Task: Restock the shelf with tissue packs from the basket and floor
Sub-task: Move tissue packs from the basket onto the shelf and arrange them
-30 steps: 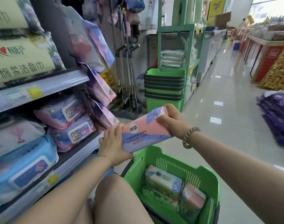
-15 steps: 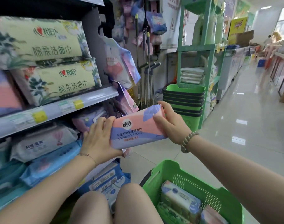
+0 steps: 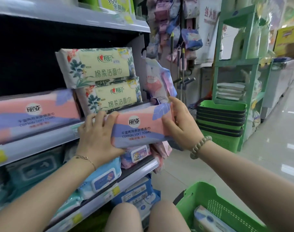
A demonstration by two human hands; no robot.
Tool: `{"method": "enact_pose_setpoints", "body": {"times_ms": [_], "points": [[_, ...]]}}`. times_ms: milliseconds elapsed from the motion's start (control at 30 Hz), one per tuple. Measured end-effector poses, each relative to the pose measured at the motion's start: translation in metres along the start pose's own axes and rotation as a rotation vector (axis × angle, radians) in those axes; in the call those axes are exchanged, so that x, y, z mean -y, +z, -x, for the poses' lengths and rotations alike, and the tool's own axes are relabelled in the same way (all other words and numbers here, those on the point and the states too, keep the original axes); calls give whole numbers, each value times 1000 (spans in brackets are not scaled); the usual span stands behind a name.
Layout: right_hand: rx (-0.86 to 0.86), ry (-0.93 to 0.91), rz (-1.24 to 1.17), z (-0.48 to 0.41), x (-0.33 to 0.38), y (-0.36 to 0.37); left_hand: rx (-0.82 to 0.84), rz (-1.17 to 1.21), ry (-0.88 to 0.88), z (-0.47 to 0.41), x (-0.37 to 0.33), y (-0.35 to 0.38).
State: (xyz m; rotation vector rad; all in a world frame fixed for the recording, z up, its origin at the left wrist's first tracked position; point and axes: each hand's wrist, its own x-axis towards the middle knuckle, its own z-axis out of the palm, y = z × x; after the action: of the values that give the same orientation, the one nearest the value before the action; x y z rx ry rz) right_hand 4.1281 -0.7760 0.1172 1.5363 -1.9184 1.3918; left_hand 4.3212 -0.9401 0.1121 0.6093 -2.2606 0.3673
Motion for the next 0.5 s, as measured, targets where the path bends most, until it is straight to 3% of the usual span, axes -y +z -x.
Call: {"method": "enact_pose_setpoints", "body": {"times_ms": [500], "points": [[42,-210,-61,-34,62,56,-111,-197,-26,11,69,-74]]}}
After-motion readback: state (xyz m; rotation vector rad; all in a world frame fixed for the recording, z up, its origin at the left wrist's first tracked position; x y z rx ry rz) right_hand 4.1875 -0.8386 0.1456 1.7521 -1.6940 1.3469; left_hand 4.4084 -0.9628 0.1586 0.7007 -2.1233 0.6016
